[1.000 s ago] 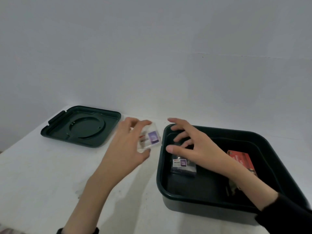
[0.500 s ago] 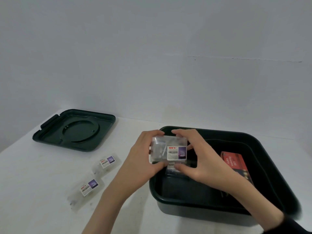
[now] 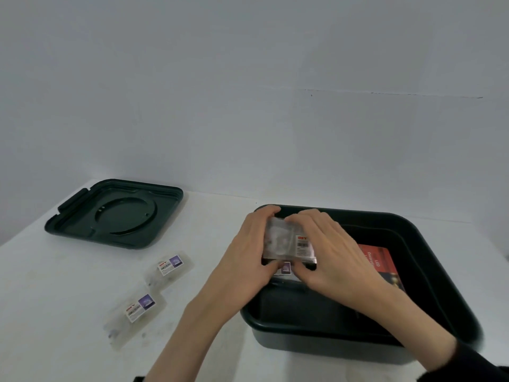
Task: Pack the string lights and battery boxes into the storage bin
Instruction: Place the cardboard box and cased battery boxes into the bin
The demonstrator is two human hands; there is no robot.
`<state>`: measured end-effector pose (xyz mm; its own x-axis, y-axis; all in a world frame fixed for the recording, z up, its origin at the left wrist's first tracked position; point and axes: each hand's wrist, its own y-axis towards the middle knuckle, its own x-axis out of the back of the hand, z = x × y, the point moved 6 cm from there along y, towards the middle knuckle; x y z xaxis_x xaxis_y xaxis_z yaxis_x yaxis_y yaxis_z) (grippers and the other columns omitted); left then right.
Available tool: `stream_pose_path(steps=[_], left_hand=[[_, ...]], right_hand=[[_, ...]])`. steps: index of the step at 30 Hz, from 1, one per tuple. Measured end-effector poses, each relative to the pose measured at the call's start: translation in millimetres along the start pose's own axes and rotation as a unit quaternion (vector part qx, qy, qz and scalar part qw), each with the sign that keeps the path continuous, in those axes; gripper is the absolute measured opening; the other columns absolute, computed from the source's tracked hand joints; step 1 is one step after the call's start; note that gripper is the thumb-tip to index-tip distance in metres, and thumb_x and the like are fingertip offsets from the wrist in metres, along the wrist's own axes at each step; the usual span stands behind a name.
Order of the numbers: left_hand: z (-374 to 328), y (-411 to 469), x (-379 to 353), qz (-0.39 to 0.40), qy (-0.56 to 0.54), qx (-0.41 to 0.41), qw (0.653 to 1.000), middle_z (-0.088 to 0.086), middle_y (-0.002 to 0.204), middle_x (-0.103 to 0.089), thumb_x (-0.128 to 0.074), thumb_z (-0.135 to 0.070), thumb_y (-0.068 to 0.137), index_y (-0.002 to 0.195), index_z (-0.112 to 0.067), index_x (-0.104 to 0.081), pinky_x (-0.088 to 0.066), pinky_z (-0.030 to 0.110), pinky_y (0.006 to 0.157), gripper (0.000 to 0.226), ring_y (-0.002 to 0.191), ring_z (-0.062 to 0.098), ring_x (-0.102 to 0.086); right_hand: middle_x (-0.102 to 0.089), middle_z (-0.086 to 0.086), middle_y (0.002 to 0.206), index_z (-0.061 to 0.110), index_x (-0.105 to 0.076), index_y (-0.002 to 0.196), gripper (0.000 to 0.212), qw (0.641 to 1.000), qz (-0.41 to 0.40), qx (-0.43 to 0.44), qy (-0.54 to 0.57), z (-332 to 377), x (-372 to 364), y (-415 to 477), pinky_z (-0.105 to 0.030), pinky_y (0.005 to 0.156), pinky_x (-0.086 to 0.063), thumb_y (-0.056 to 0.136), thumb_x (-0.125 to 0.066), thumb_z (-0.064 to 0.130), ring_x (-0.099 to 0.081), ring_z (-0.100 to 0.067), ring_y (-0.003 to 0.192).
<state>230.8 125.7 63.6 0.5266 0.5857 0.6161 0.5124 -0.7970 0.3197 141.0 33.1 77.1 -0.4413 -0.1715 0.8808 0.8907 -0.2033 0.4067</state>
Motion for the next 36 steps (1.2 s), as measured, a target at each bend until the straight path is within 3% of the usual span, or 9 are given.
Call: stream_pose_path(steps=[4, 7, 13, 21, 25, 29, 32, 36], left_hand=[[0.7, 2.6, -20.9, 0.045, 0.095, -0.016, 0.994, -0.009, 0.146, -0.023, -0.066, -0.023, 0.083, 0.146, -0.032, -0.014, -0.024, 0.014, 0.105, 0.082, 0.131, 0.006, -0.027], [1.6, 4.2, -30.9, 0.067, 0.162, -0.031, 0.984, -0.006, 0.148, -0.027, -0.059, -0.030, 0.087, 0.146, -0.029, -0.017, -0.023, 0.023, 0.113, 0.073, 0.136, 0.009, -0.020], [4.9, 2.2, -36.8, 0.088, 0.261, -0.049, 0.960, -0.003, 0.149, -0.026, -0.049, -0.033, 0.094, 0.143, -0.027, -0.031, -0.019, 0.024, 0.113, 0.053, 0.140, 0.015, -0.013], [5.2, 1.8, -35.1, 0.070, 0.250, -0.050, 0.964, -0.004, 0.149, -0.028, -0.048, -0.032, 0.094, 0.140, -0.027, -0.036, -0.020, 0.023, 0.112, 0.048, 0.140, 0.014, -0.014], [7.1, 2.2, -34.9, 0.060, 0.226, -0.059, 0.971, -0.006, 0.146, -0.031, -0.050, -0.031, 0.093, 0.137, -0.027, -0.040, -0.020, 0.018, 0.109, 0.045, 0.138, 0.010, -0.017], [7.6, 2.0, -20.7, -0.021, 0.085, -0.030, 0.996, -0.011, 0.130, -0.045, -0.055, -0.022, 0.091, 0.123, -0.027, -0.056, -0.016, -0.005, 0.094, 0.032, 0.124, 0.001, -0.032], [13.2, -5.5, -1.8, -0.122, 0.020, 0.002, 0.992, -0.015, 0.119, -0.054, -0.050, -0.023, 0.093, 0.113, -0.029, -0.060, -0.021, -0.002, 0.093, 0.024, 0.115, -0.001, -0.041], [54.2, -22.3, 9.9, -0.094, 0.028, 0.110, 0.989, -0.012, 0.126, -0.051, -0.046, -0.034, 0.096, 0.122, -0.029, -0.054, -0.022, 0.006, 0.091, 0.028, 0.121, 0.003, -0.035]], right_hand=[[-0.043, 0.009, 0.109, 0.022, -0.041, 0.115, 0.051, 0.980, 0.110, -0.140, 0.086, -43.8, -17.3, 2.3, -0.023, 0.075, -0.043, 0.073, -0.069, 0.026, -0.050, -0.010, 0.095], [-0.052, 0.004, 0.104, 0.019, -0.045, 0.109, 0.047, 0.958, 0.211, -0.178, 0.072, -71.1, -41.9, 1.5, -0.030, 0.078, -0.048, 0.070, -0.071, 0.019, -0.052, -0.013, 0.091], [-0.052, -0.007, 0.112, 0.011, -0.045, 0.110, 0.037, 0.936, 0.295, -0.161, -0.104, -93.0, -62.6, -7.1, -0.031, 0.076, -0.046, 0.076, -0.060, 0.012, -0.052, -0.022, 0.101], [-0.051, -0.012, 0.126, 0.006, -0.045, 0.124, 0.044, 0.900, 0.375, -0.133, -0.177, -93.2, -89.0, -16.1, -0.037, 0.090, -0.046, 0.084, -0.058, 0.018, -0.049, -0.028, 0.118], [-0.048, -0.014, 0.129, 0.005, -0.043, 0.126, 0.046, 0.893, 0.390, -0.131, -0.182, -94.3, -92.2, -17.1, -0.038, 0.093, -0.045, 0.085, -0.057, 0.018, -0.046, -0.028, 0.121], [-0.041, -0.012, 0.136, 0.009, -0.033, 0.140, 0.065, 0.891, 0.400, -0.135, -0.170, -94.7, -91.6, -17.8, -0.037, 0.098, -0.044, 0.083, -0.063, 0.022, -0.040, -0.027, 0.126], [-0.038, -0.009, 0.140, 0.016, -0.021, 0.147, 0.083, 0.901, 0.383, -0.123, -0.160, -82.1, -83.2, -11.0, -0.037, 0.098, -0.041, 0.081, -0.067, 0.037, -0.037, -0.025, 0.130], [-0.047, 0.002, 0.131, 0.028, -0.033, 0.141, 0.060, 0.950, 0.288, -0.086, -0.083, -40.1, -63.1, 6.7, -0.033, 0.091, -0.044, 0.087, -0.054, 0.045, -0.047, -0.017, 0.121]])
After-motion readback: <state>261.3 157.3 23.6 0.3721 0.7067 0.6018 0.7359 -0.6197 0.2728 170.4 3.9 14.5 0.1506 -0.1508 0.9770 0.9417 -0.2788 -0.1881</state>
